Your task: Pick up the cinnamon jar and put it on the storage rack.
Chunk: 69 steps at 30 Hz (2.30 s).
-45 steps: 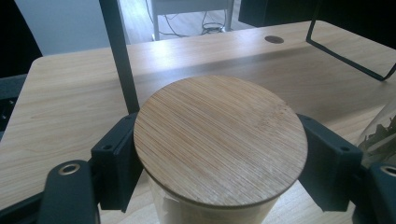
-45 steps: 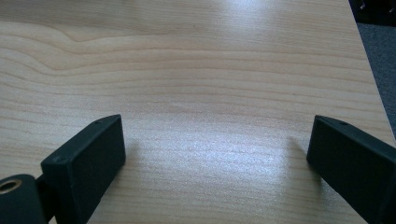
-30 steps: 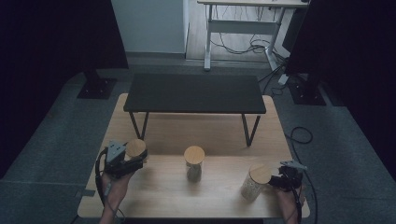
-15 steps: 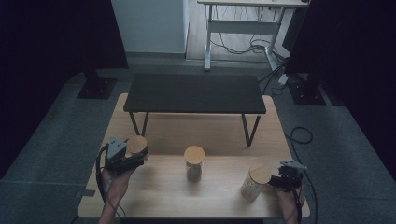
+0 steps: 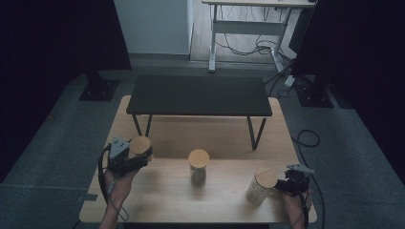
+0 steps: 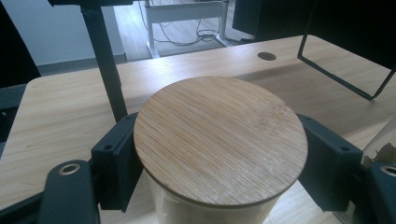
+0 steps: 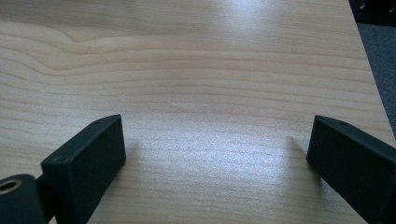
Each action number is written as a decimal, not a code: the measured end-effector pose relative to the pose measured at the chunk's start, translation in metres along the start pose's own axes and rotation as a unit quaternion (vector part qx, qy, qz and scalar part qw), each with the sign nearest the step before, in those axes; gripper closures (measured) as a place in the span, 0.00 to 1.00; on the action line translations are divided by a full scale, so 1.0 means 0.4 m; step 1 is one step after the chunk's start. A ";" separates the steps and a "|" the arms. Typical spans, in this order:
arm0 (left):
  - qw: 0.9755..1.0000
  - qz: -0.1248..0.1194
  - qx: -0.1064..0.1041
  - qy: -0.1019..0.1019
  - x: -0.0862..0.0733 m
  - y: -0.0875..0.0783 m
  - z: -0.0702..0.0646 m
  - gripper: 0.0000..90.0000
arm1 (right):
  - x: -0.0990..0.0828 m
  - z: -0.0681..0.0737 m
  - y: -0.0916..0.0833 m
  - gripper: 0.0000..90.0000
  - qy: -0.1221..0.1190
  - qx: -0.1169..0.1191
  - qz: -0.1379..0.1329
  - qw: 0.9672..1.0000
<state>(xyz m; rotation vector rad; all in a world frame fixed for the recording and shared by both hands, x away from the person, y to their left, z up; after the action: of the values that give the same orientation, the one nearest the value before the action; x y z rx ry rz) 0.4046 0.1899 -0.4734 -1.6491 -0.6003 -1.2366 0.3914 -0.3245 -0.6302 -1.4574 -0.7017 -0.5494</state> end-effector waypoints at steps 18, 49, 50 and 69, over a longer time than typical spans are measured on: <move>1.000 -0.008 0.000 0.002 0.038 -0.003 0.005 0.27 | 0.000 0.000 0.000 0.04 0.000 0.000 0.000 1.000; 1.000 -0.011 -0.007 0.004 0.098 0.015 0.014 0.27 | 0.000 0.000 0.000 0.04 0.000 0.000 0.000 1.000; 1.000 -0.011 -0.006 0.005 0.100 0.016 0.014 0.27 | 0.000 0.000 0.000 0.04 0.000 0.000 0.000 1.000; 1.000 -0.014 -0.008 0.010 0.131 0.026 0.018 0.27 | 0.000 0.000 0.000 0.04 0.000 0.000 0.000 1.000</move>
<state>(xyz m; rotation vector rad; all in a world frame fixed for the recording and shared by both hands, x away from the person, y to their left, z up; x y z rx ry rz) 0.4356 0.1841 -0.4295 -1.6451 -0.6033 -1.2798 0.3914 -0.3247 -0.6301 -1.4579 -0.7018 -0.5500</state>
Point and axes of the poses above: each handheld gripper's, and its own axes: y roughly forward along the jaws, x roughly out of its top, z roughly to its left, the point moved 10 cm from there along y, roughly forward along the jaws, and after that the axes turned 3 degrees about -x, right-handed, at the moved point
